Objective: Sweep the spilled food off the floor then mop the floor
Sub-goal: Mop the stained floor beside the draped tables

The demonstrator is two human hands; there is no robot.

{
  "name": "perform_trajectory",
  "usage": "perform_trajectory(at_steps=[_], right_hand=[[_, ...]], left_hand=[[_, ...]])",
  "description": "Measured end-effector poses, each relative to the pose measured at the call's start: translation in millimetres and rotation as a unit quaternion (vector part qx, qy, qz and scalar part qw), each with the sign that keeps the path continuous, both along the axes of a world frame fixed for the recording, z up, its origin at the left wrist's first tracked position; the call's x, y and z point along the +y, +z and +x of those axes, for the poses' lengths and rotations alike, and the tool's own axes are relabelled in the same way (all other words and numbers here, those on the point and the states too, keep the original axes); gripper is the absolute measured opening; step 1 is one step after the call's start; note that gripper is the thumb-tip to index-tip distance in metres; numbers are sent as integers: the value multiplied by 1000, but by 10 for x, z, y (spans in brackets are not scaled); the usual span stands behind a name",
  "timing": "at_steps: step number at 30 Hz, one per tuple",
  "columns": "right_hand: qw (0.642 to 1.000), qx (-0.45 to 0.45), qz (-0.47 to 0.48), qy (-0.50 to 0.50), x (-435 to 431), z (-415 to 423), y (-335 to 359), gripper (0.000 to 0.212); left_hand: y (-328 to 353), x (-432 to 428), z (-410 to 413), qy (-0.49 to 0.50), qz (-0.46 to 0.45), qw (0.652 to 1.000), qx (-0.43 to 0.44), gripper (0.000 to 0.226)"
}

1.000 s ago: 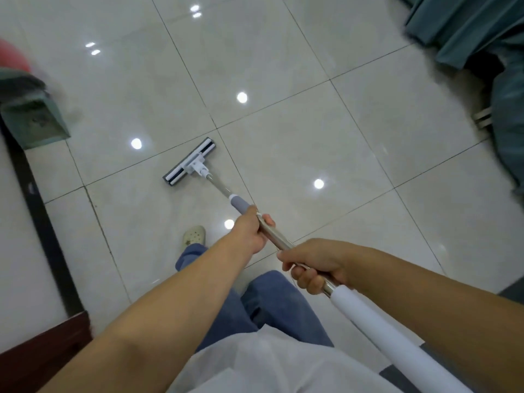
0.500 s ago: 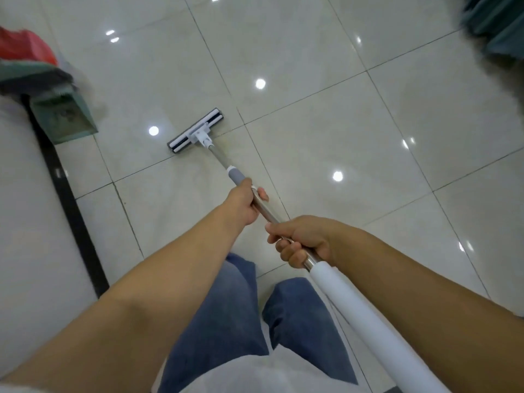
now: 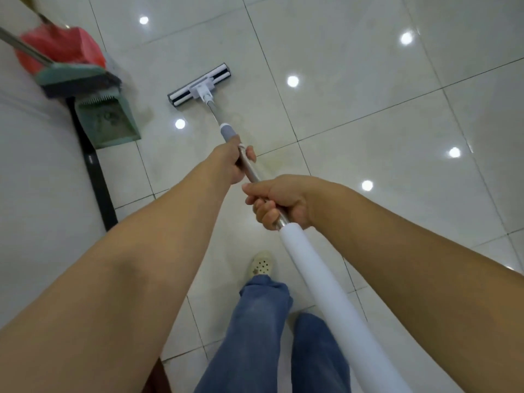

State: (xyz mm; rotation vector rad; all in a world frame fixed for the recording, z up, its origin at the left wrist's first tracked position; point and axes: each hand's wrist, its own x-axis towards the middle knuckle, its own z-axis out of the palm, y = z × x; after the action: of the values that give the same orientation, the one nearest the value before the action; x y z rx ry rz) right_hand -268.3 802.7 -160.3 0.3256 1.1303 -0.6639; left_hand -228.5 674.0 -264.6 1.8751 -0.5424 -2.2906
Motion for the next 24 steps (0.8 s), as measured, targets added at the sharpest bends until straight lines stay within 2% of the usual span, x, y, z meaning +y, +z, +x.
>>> perform_trajectory(at_steps=[5, 10, 17, 24], right_hand=[[999, -18, -19, -32, -410, 216, -150, 28], [996, -10, -1, -85, 44, 226, -198, 28], [990, -9, 26, -135, 1143, 336, -27, 31], [985, 9, 54, -161, 2864, 1025, 260, 30]], left_hand=[[-94, -435, 116, -20, -10, 999, -33, 43], [-157, -41, 90, -50, 0, 998, -45, 32], [-62, 1014, 199, -83, 21, 996, -34, 27], [202, 2776, 811, -106, 42, 993, -9, 22]])
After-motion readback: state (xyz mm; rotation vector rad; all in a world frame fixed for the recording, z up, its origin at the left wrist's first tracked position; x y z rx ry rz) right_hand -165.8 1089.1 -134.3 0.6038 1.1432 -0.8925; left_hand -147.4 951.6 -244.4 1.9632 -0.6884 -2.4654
